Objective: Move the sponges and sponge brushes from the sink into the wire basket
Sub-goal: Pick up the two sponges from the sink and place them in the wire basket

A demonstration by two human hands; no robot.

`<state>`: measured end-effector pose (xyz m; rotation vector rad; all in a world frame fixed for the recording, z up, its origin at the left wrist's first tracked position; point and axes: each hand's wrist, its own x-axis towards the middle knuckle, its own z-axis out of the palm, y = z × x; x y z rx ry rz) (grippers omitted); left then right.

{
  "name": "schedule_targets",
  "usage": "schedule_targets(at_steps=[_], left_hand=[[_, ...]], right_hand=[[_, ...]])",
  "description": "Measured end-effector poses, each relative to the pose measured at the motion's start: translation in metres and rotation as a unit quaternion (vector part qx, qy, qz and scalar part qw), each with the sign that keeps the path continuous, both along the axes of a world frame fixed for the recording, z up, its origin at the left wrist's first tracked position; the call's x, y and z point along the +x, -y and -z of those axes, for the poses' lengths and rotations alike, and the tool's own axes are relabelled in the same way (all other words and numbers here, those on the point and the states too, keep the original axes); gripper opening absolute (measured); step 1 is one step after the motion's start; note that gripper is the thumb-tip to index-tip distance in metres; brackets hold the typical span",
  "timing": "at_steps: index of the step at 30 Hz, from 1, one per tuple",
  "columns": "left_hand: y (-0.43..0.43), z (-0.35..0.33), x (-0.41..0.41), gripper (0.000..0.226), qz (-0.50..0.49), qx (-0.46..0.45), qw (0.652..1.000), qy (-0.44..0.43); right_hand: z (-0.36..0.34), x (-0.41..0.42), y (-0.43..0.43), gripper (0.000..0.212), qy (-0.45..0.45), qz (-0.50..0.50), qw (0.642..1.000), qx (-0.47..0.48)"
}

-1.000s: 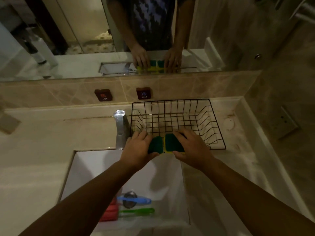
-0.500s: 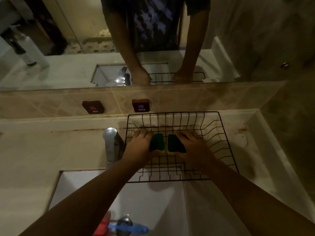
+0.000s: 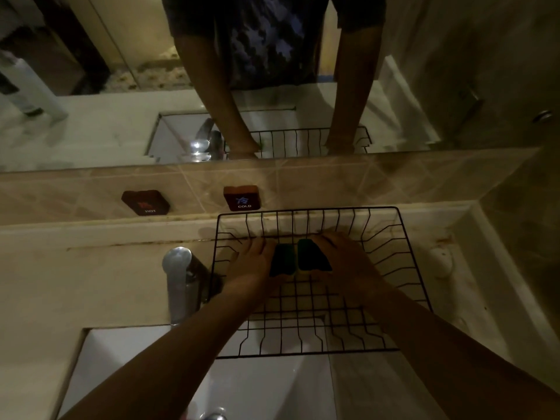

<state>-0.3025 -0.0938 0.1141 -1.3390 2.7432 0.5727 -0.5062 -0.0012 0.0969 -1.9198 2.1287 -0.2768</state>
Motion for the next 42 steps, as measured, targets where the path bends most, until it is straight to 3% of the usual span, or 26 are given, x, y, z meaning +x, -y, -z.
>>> schedule_targets(at_steps=[13, 26, 34, 42], left_hand=[[0.002, 0.016, -0.013, 0.074, -0.028, -0.04, 0.999, -0.013], [0.004, 0.017, -0.012, 0.074, -0.007, -0.084, 0.996, 0.013], [0.003, 0.016, -0.009, 0.071, -0.013, -0.083, 0.996, -0.017], [0.003, 0.016, -0.009, 0.065, -0.016, -0.081, 0.996, -0.025]], right_hand=[[0.009, -0.004, 0.004, 0.066, 0.003, -0.014, 0.999, -0.045], [0.004, -0.002, 0.002, 0.067, -0.061, -0.021, 0.995, -0.072], [0.007, 0.001, 0.002, 0.063, -0.079, -0.002, 0.994, -0.072], [0.013, 0.004, 0.012, 0.057, -0.045, 0.005, 0.995, -0.087]])
